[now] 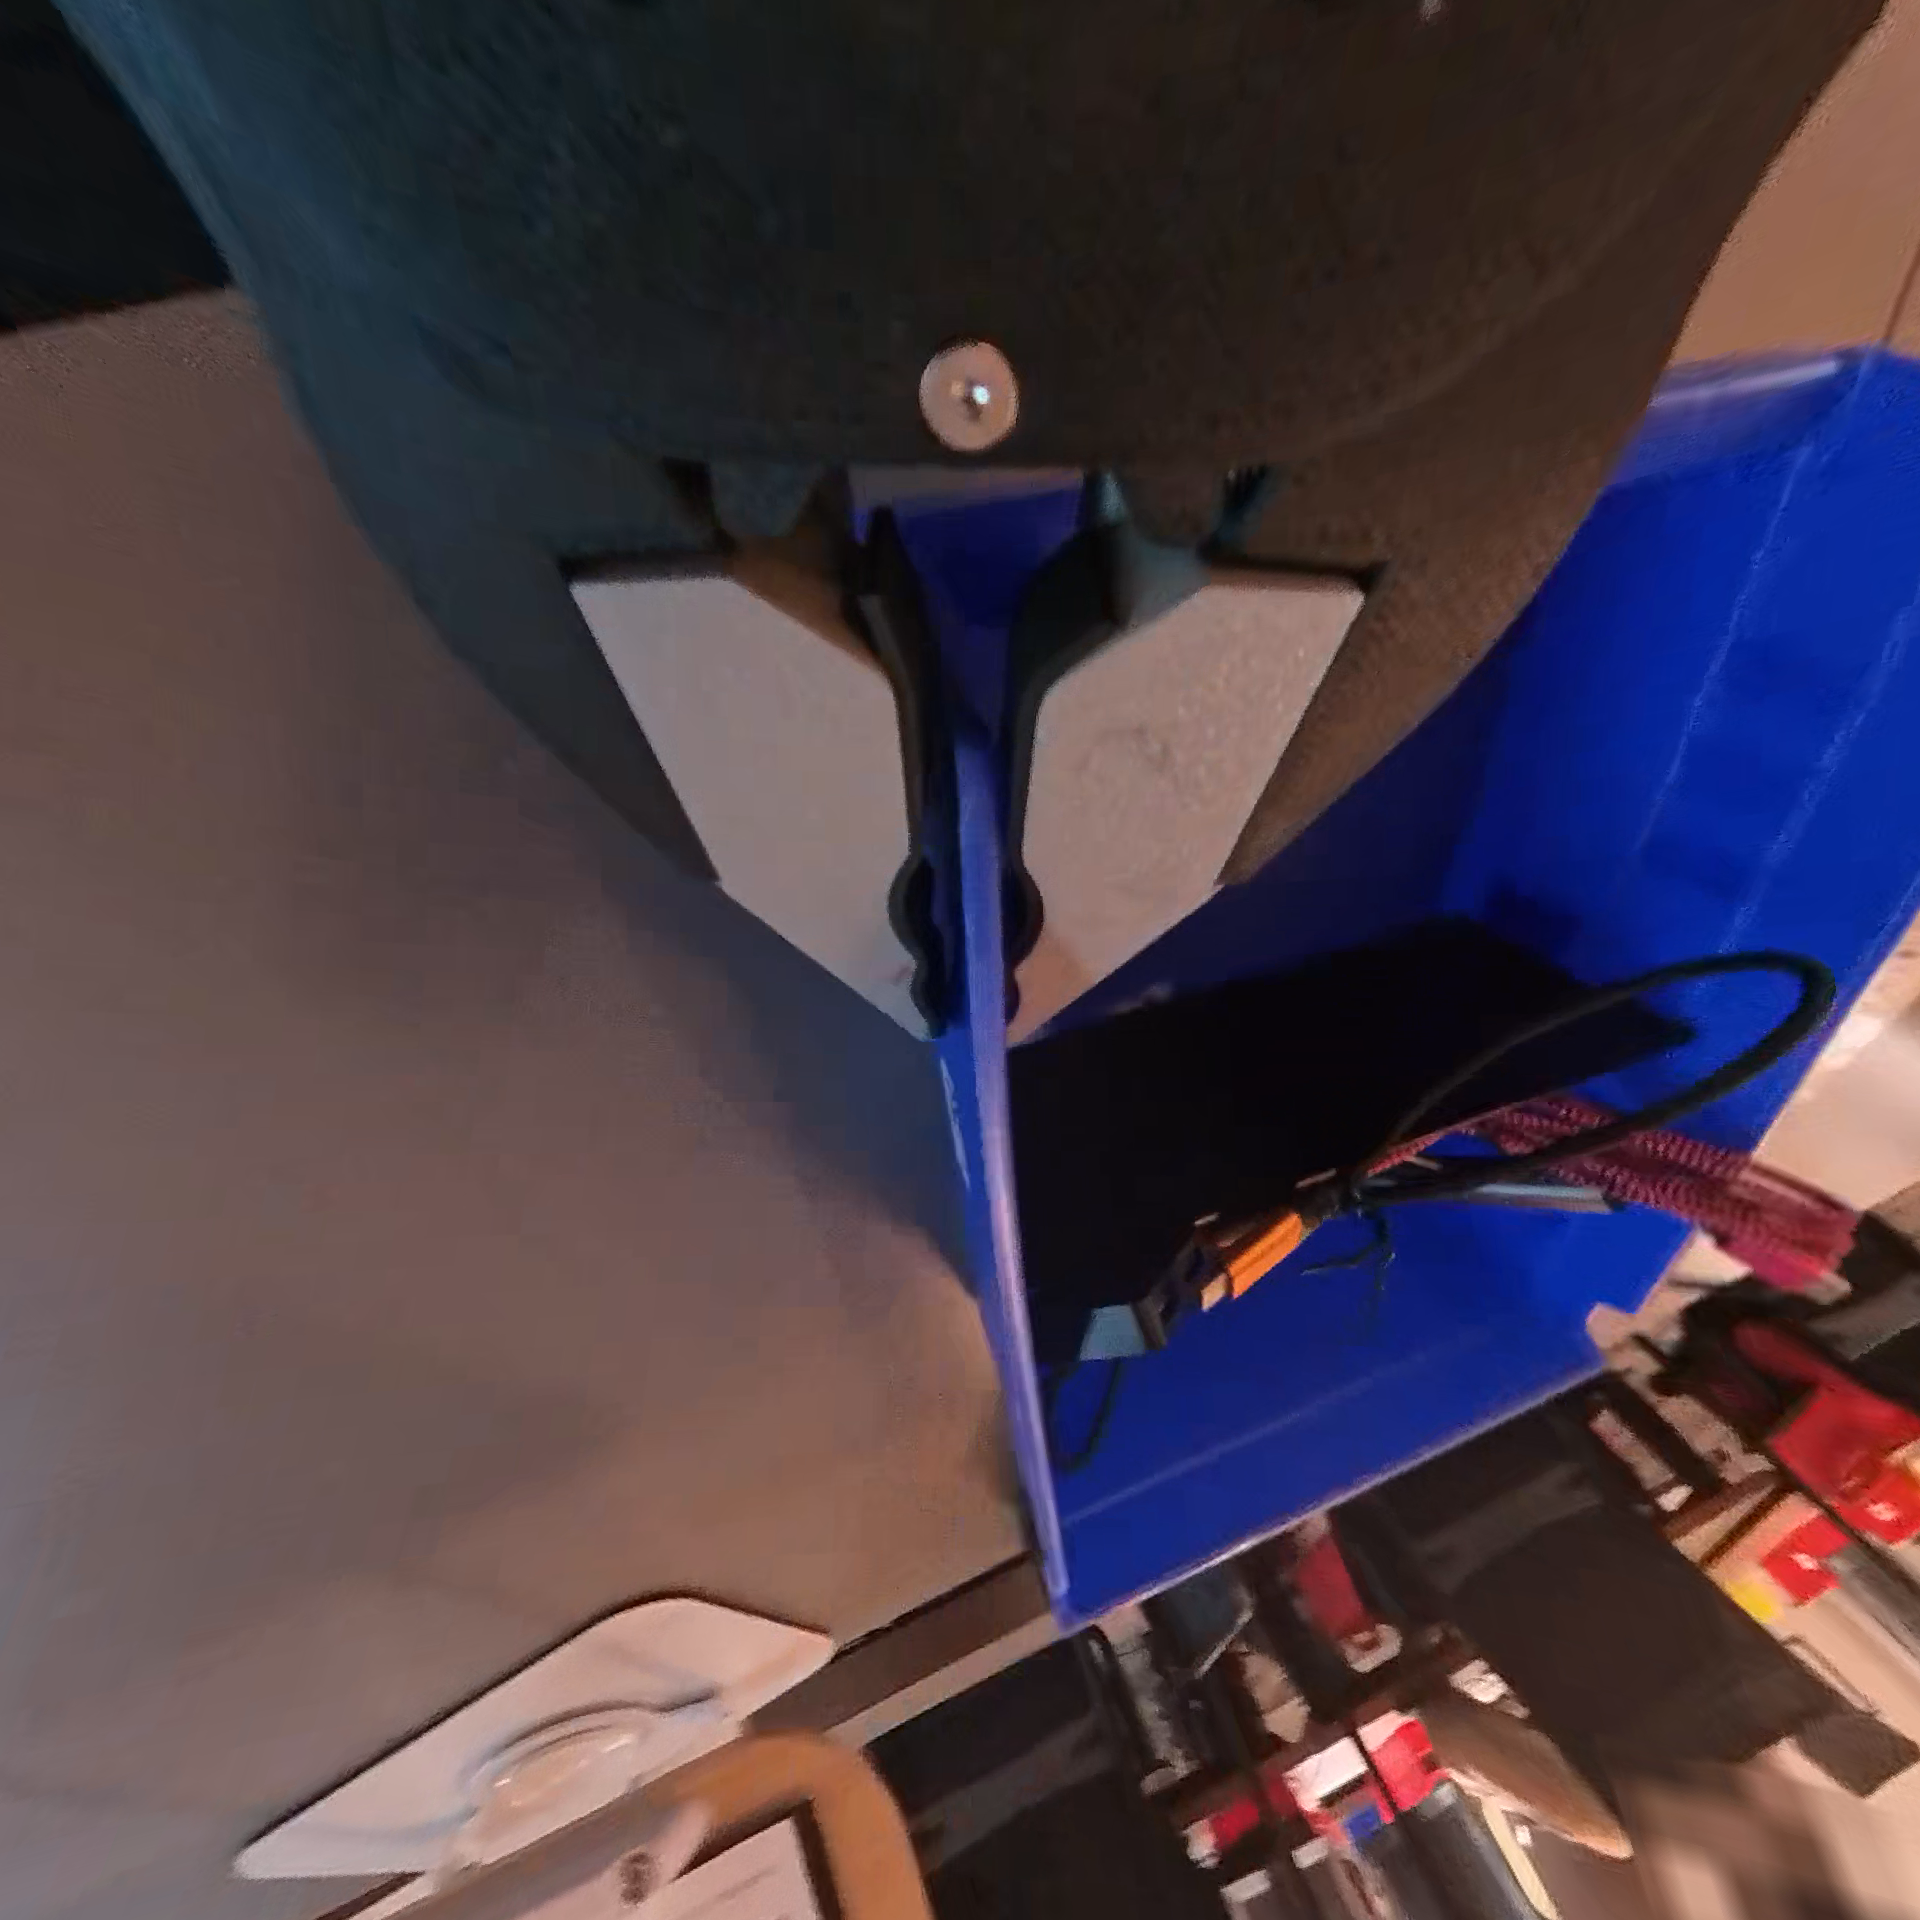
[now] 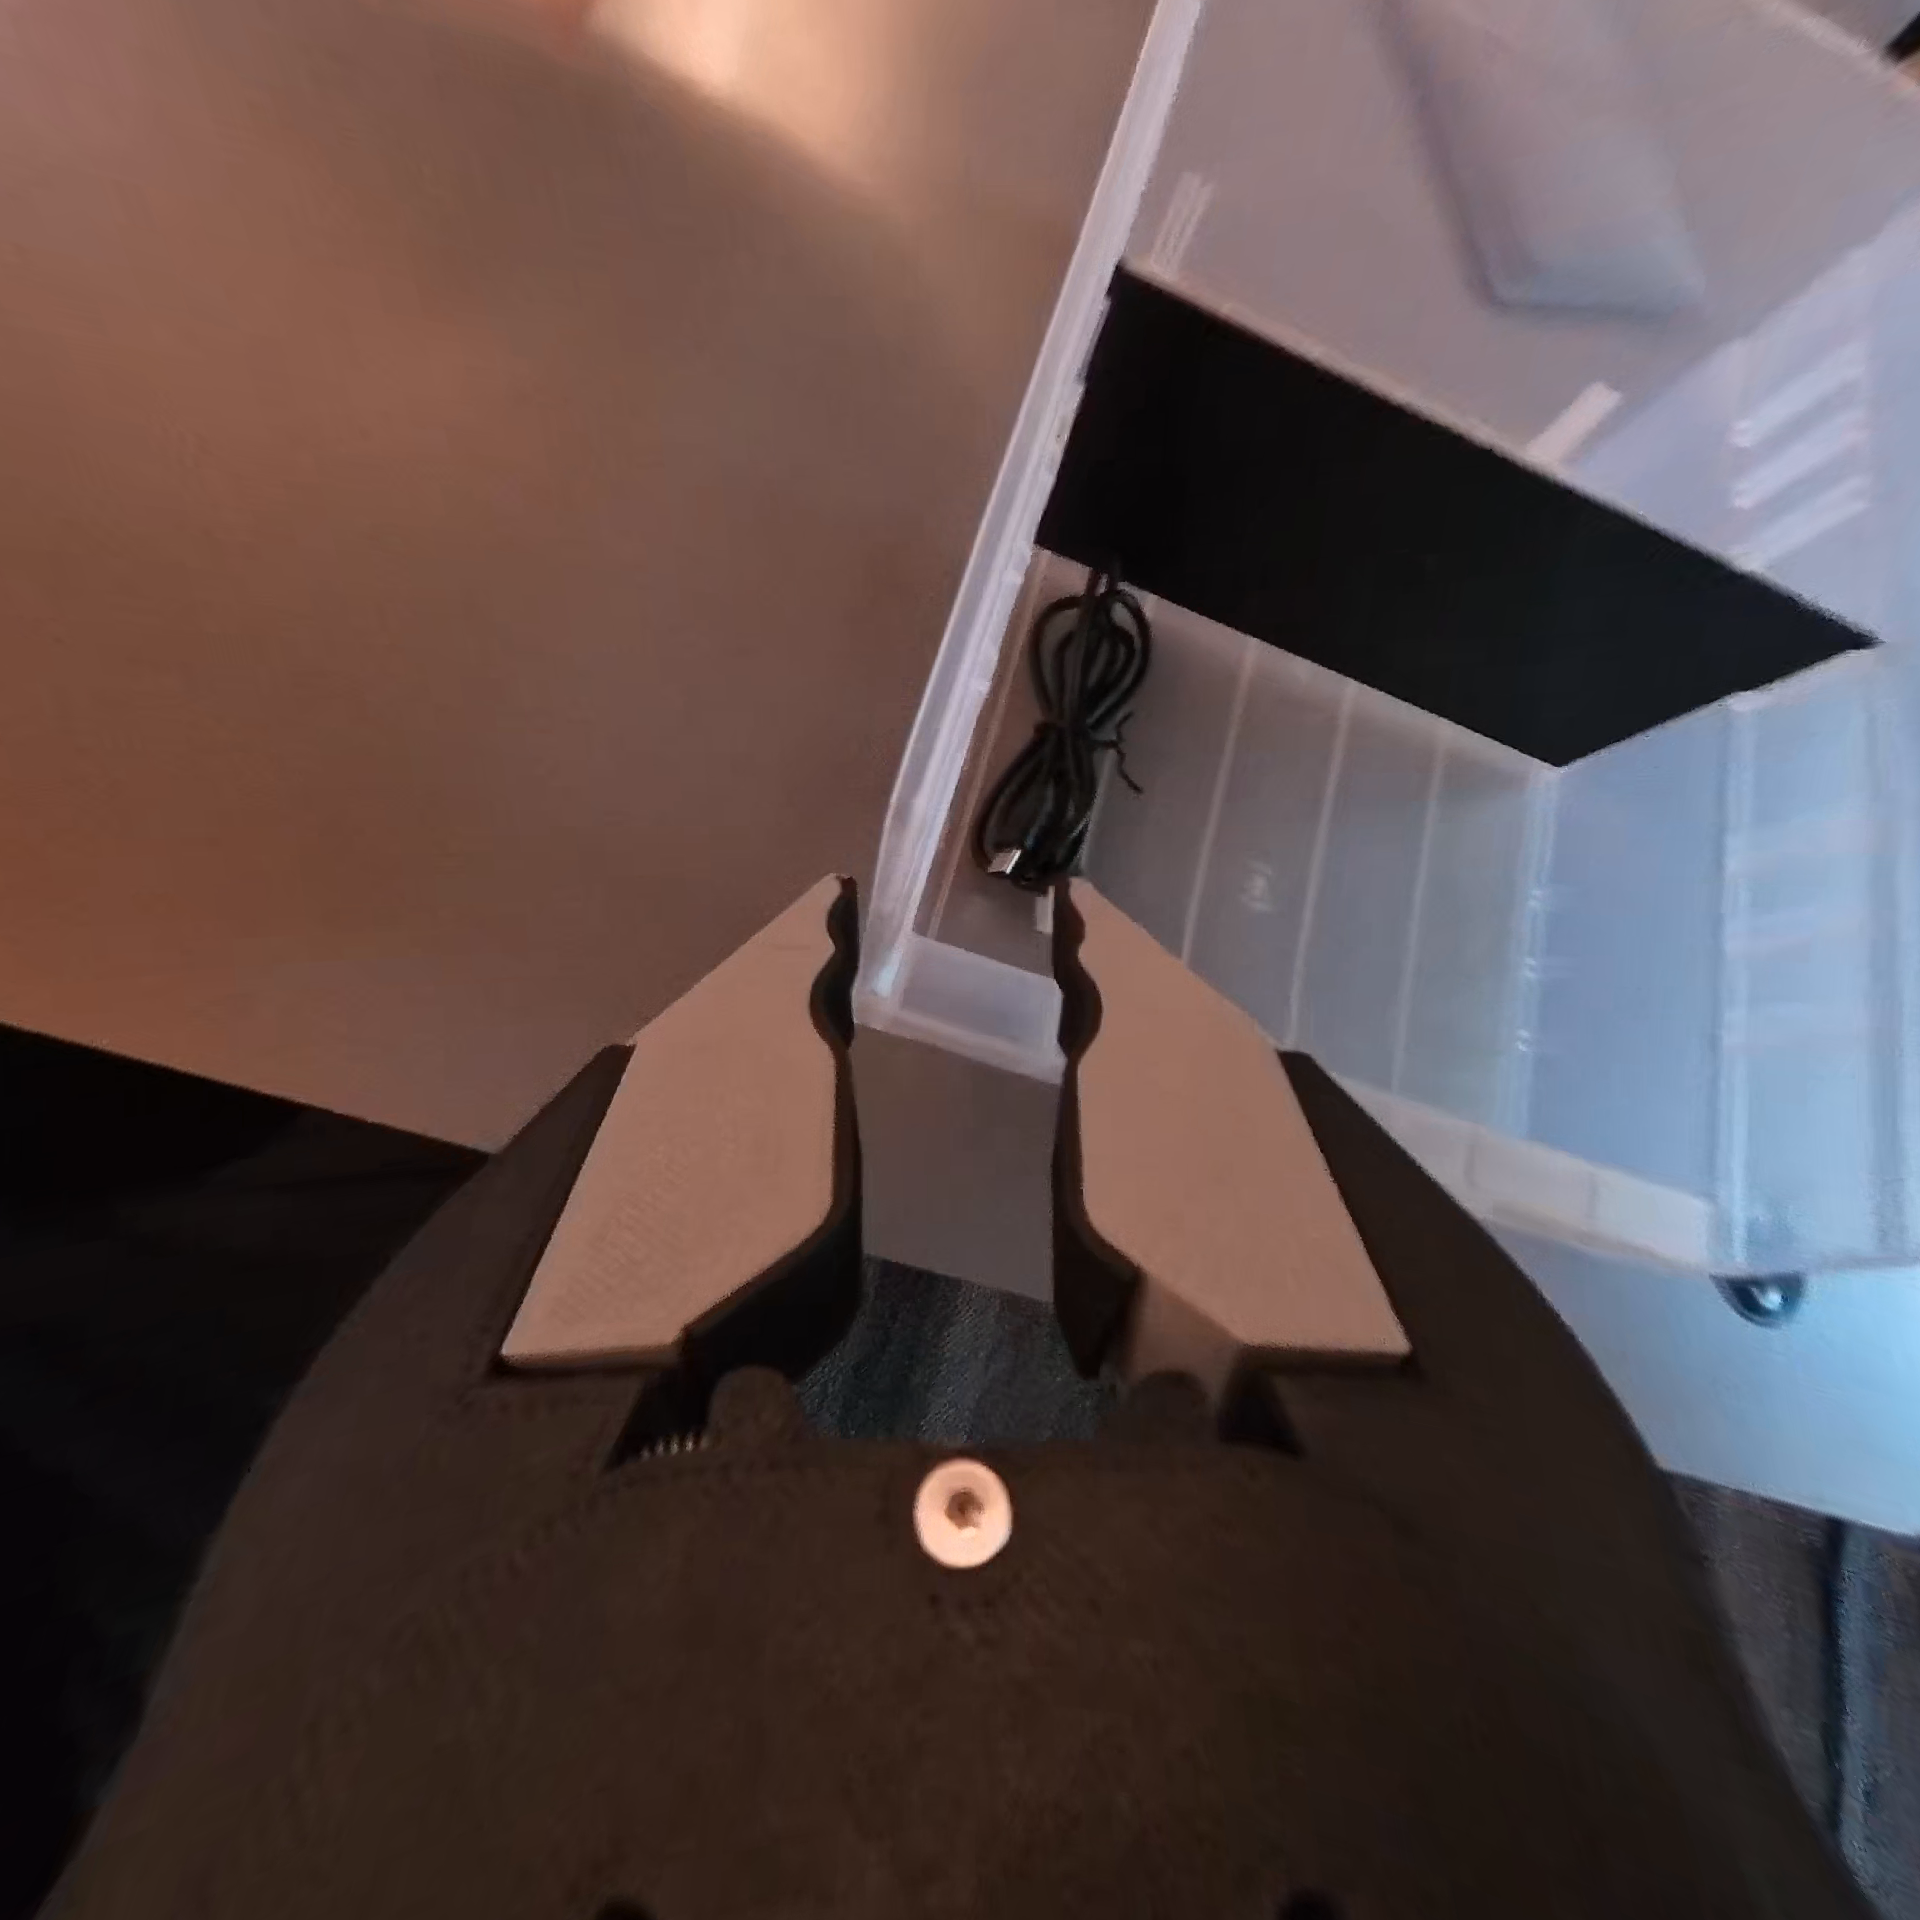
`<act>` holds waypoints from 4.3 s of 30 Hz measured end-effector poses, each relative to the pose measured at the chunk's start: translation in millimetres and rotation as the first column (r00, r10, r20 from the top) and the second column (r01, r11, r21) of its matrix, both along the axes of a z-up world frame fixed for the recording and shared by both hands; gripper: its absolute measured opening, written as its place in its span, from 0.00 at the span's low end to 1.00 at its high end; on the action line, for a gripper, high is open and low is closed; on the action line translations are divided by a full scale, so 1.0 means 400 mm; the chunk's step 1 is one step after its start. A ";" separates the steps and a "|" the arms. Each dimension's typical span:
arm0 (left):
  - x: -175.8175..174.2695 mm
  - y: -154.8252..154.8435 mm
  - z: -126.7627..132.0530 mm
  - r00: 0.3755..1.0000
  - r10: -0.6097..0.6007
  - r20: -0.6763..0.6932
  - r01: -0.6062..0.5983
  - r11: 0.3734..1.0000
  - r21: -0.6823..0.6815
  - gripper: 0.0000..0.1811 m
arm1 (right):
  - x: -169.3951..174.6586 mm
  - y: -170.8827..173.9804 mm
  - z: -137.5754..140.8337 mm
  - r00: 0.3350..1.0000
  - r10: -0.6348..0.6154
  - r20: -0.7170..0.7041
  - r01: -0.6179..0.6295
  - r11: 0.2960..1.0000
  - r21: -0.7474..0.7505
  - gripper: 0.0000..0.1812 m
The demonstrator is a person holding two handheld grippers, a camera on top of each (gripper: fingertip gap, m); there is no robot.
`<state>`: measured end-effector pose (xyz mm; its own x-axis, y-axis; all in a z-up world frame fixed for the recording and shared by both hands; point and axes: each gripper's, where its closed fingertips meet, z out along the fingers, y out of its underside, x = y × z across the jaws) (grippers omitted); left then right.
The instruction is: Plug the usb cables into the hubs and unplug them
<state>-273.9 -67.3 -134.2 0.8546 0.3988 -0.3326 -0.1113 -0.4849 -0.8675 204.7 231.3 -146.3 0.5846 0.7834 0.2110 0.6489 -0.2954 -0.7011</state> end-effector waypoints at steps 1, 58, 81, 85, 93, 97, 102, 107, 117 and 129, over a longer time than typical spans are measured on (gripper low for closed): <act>-0.011 -0.006 0.002 1.000 0.016 -0.012 -0.016 1.000 -0.008 0.03 | 0.005 -0.002 0.019 1.000 -0.008 -0.005 0.008 1.000 0.022 0.19; -0.048 0.303 0.872 0.920 -0.236 -0.313 0.309 0.928 0.209 0.08 | -0.825 -0.101 -0.034 0.752 0.530 -0.391 -0.606 0.790 -0.096 0.29; 0.468 0.581 0.332 0.590 -0.789 -0.175 0.799 0.539 0.266 0.08 | -0.795 -0.049 0.088 0.643 0.487 -0.591 -0.593 0.805 0.018 0.33; 0.422 0.578 0.308 0.598 -0.791 -0.127 0.768 0.521 0.373 0.08 | -0.813 -0.042 0.066 0.676 0.515 -0.526 -0.573 0.817 0.063 0.32; 0.332 0.589 0.250 0.689 -0.722 -0.066 0.698 0.636 0.329 0.08 | -0.882 -0.007 0.035 0.696 0.563 -0.446 -0.575 0.809 0.124 0.26; 0.331 0.600 0.226 0.692 -0.720 -0.056 0.701 0.650 0.294 0.08 | -0.888 0.040 0.044 0.716 0.518 -0.468 -0.527 0.841 0.124 0.25; 0.309 0.605 0.219 0.716 -0.696 -0.048 0.677 0.676 0.292 0.08 | -0.872 0.036 0.069 0.674 0.492 -0.551 -0.544 0.835 0.082 0.27; 0.273 0.607 0.219 0.744 -0.668 -0.007 0.634 0.702 0.324 0.08 | -0.867 -0.030 0.076 0.630 0.556 -0.542 -0.623 0.778 0.074 0.30; 0.254 0.612 0.218 0.757 -0.653 -0.020 0.620 0.708 0.340 0.08 | -0.889 -0.077 0.031 0.669 0.633 -0.391 -0.649 0.753 0.109 0.27; 0.277 0.604 0.233 0.720 -0.694 -0.029 0.655 0.664 0.360 0.08 | -0.885 -0.095 0.022 0.650 0.638 -0.412 -0.681 0.730 0.058 0.30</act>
<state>-163.3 174.3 -41.1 0.9528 -0.2356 -0.1917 -0.1982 -0.0039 -0.9802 -149.2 193.4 -137.6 -0.0819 0.9966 -0.0040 0.3860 0.0280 -0.9221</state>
